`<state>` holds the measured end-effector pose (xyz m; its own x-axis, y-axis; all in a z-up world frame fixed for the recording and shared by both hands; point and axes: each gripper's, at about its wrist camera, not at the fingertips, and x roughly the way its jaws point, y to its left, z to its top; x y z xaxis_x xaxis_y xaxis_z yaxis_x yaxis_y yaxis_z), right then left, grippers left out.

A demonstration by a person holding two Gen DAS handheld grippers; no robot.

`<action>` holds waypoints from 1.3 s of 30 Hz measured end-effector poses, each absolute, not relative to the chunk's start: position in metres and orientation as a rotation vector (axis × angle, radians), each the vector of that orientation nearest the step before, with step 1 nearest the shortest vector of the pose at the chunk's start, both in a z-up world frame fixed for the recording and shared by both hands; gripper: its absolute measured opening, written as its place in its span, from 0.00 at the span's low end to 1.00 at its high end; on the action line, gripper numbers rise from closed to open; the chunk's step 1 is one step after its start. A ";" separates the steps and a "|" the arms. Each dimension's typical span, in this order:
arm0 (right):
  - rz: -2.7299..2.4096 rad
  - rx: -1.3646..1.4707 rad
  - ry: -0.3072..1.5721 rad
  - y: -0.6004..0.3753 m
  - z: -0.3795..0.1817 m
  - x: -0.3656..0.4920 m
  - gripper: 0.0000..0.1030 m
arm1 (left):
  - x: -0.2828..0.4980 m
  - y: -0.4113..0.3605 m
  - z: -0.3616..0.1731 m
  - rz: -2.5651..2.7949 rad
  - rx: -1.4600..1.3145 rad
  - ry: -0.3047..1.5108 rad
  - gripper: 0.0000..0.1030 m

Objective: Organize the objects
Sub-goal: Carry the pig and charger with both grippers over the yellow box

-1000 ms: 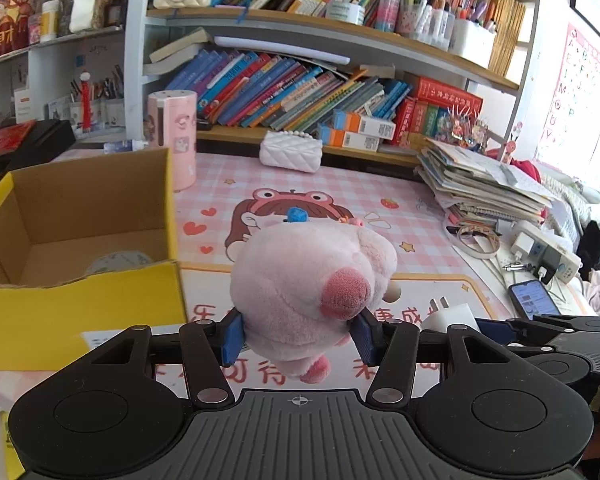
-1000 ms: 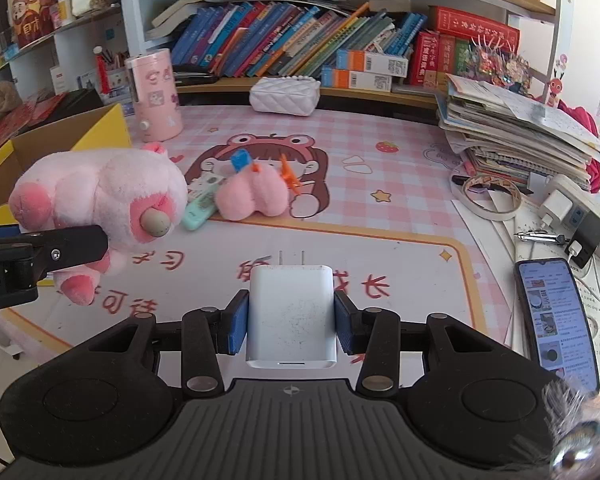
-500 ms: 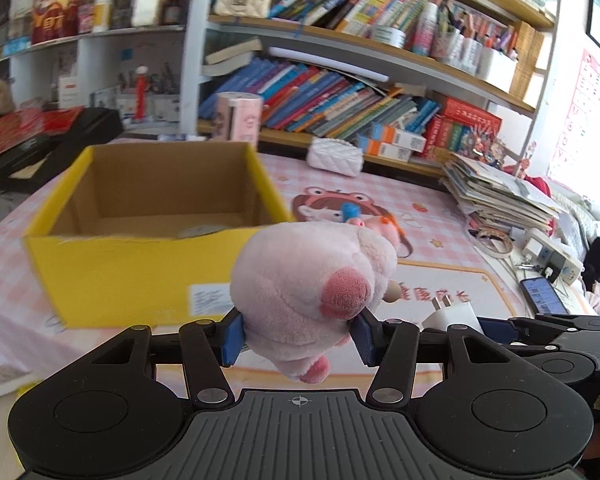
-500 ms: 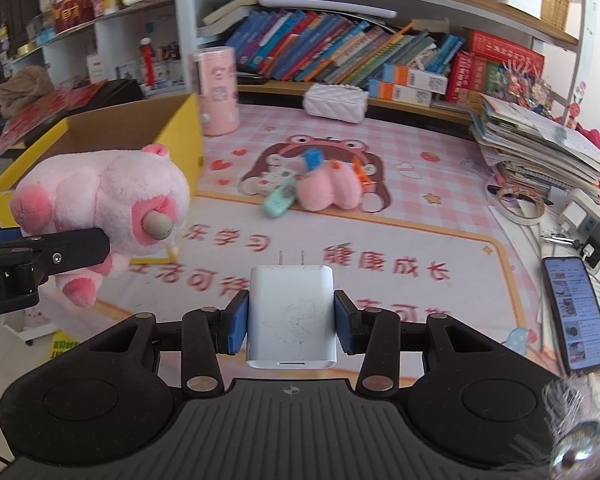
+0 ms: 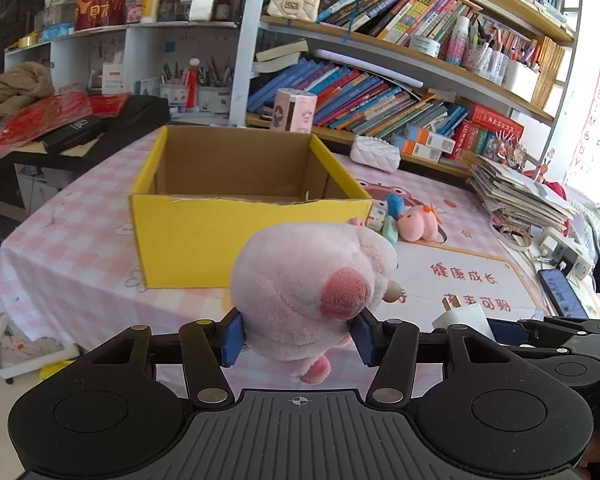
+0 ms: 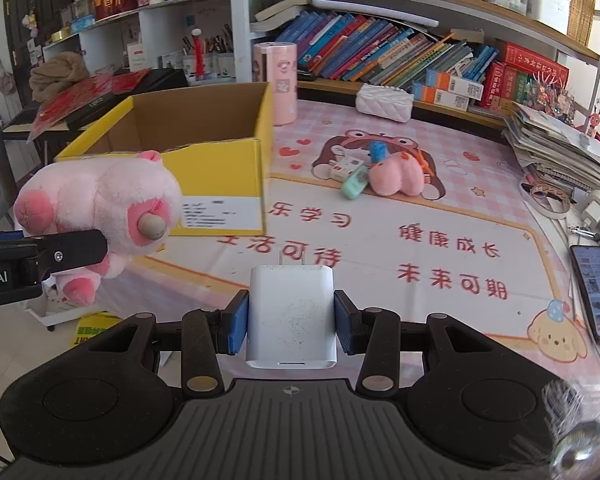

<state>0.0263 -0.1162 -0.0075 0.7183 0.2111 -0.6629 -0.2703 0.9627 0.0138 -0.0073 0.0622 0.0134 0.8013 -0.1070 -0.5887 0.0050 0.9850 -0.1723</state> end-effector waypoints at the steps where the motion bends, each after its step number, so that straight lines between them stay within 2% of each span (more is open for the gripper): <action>1: 0.269 -0.086 0.722 -0.113 -0.008 0.023 0.40 | -0.010 0.065 0.013 -0.059 -0.165 0.639 0.51; 39: 0.298 -0.085 0.705 -0.061 -0.006 -0.011 0.40 | -0.045 0.115 0.019 -0.036 -0.167 0.591 0.51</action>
<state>-0.0106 -0.0609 -0.0056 0.7210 0.2410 -0.6497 -0.2982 0.9542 0.0229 -0.0454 0.1152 0.0189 0.8302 -0.0815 -0.5514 -0.0140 0.9859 -0.1667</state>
